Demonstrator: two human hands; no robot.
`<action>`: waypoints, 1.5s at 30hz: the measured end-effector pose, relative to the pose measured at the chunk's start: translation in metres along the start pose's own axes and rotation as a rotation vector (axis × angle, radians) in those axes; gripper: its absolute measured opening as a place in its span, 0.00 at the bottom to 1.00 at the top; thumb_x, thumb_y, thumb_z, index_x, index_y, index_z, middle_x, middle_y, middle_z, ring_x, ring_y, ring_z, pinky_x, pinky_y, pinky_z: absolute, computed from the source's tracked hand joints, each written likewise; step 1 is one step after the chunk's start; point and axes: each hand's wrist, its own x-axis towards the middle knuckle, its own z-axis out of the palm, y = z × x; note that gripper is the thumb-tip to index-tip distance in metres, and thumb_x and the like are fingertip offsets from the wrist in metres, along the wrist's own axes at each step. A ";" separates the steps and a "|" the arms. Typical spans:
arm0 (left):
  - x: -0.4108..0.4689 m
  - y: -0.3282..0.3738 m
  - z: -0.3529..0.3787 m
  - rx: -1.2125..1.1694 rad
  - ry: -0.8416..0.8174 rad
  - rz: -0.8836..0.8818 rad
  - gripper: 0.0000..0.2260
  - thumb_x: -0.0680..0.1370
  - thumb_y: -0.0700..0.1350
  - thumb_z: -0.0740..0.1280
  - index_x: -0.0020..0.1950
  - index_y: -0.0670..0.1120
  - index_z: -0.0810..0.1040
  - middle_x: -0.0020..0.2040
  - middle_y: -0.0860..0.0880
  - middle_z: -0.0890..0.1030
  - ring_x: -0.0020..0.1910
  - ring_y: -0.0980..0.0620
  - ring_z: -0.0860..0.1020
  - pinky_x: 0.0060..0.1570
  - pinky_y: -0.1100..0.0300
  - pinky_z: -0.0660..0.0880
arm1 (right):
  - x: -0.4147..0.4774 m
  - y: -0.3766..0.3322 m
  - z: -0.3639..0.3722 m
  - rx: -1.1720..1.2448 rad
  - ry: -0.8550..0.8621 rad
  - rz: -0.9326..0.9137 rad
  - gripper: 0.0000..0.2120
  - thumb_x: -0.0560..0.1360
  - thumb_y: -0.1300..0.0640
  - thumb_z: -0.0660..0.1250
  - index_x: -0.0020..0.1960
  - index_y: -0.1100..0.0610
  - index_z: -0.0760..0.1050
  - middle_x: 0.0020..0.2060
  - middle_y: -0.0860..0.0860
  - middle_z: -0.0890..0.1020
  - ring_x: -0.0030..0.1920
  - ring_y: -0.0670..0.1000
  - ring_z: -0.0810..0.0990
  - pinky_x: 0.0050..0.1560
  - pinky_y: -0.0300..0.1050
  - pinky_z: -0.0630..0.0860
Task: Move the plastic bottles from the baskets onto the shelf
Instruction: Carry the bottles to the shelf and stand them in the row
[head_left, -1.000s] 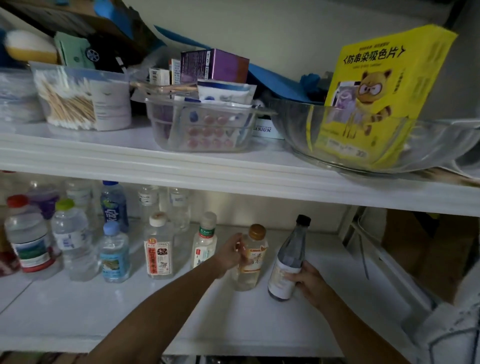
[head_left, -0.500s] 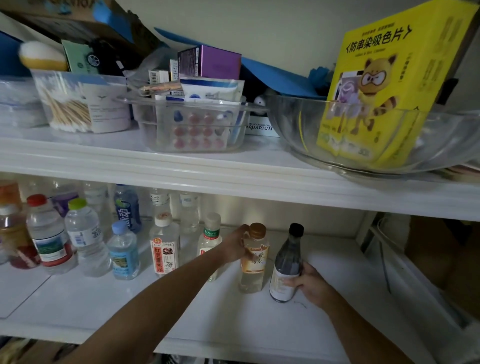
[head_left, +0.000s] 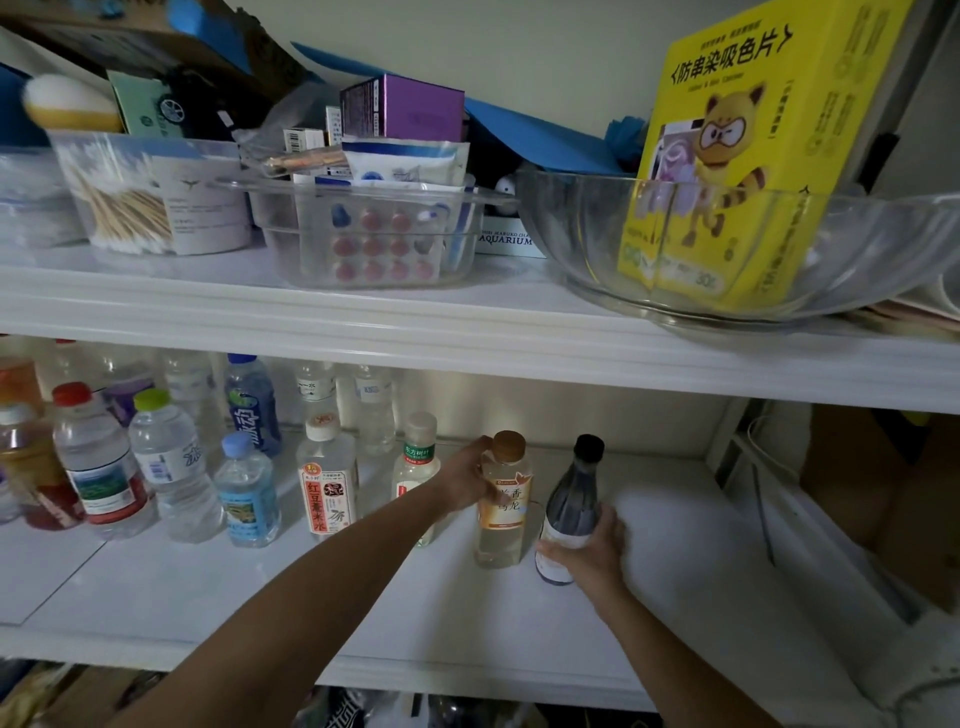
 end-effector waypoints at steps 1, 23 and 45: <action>-0.001 0.001 0.000 0.007 -0.001 -0.003 0.30 0.68 0.29 0.74 0.66 0.43 0.69 0.62 0.42 0.77 0.63 0.42 0.74 0.64 0.45 0.72 | -0.001 -0.001 0.002 0.019 0.011 -0.019 0.41 0.57 0.60 0.83 0.65 0.57 0.66 0.62 0.54 0.70 0.64 0.56 0.69 0.60 0.51 0.73; -0.009 0.008 -0.014 0.221 -0.002 0.019 0.32 0.68 0.30 0.74 0.70 0.39 0.68 0.66 0.41 0.75 0.66 0.42 0.72 0.66 0.50 0.71 | 0.018 -0.012 -0.009 0.122 -0.191 0.011 0.31 0.61 0.67 0.80 0.59 0.59 0.70 0.57 0.58 0.78 0.58 0.60 0.78 0.59 0.60 0.77; -0.006 0.006 -0.018 0.282 -0.004 0.002 0.31 0.68 0.31 0.74 0.69 0.40 0.69 0.66 0.41 0.76 0.66 0.42 0.72 0.63 0.53 0.69 | 0.033 -0.032 -0.012 0.039 -0.479 0.004 0.28 0.63 0.74 0.75 0.59 0.56 0.73 0.56 0.56 0.81 0.60 0.59 0.78 0.64 0.61 0.73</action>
